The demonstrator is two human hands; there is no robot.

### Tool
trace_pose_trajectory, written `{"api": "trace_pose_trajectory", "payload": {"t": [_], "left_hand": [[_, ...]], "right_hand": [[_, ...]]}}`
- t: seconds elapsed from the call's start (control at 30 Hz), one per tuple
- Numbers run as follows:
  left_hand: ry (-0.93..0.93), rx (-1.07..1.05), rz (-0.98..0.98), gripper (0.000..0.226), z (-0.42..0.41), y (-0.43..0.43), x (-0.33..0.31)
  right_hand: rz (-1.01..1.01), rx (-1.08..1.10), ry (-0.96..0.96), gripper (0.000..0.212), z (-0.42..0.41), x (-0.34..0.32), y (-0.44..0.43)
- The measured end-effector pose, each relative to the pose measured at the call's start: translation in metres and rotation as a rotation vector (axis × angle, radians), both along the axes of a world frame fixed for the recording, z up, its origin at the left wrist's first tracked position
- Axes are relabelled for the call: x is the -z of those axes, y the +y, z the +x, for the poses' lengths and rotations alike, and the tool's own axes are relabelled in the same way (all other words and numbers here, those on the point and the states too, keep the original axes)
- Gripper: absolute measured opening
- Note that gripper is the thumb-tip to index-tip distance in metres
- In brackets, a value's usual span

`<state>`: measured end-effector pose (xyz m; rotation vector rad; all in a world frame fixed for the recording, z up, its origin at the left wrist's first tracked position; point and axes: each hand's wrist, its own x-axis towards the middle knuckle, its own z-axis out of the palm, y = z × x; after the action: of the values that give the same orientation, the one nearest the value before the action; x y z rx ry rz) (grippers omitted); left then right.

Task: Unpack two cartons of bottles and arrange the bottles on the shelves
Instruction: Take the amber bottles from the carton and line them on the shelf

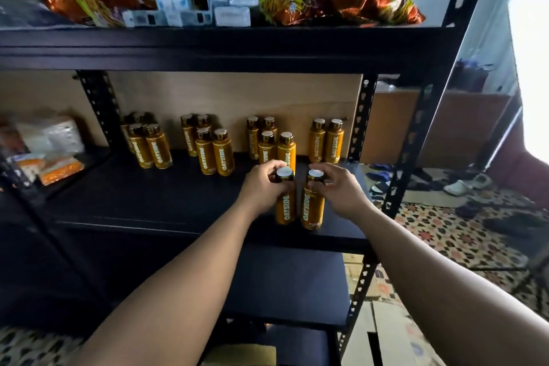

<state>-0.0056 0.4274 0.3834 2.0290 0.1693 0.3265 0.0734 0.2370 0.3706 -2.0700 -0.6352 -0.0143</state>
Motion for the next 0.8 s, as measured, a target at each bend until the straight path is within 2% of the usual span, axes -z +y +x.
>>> {"api": "trace_pose_trajectory", "payload": {"t": [0.17,0.47,0.7,0.8], "left_hand": [[0.027,0.018,0.031,0.056,0.02,0.001,0.006],[0.065,0.158,0.117,0.055,0.034,0.026,0.007],[0.057,0.275,0.137,0.058,0.046,0.032,0.007],[0.047,0.32,0.158,0.058,0.054,0.03,0.008]], "right_hand": [[-0.016,-0.022,0.002,0.047,0.016,0.004,0.003],[0.045,0.054,0.006,0.045,0.007,0.014,0.012],[-0.013,0.144,-0.011,0.044,0.004,0.011,0.012],[-0.049,0.19,-0.028,0.05,0.007,0.011,0.008]]}}
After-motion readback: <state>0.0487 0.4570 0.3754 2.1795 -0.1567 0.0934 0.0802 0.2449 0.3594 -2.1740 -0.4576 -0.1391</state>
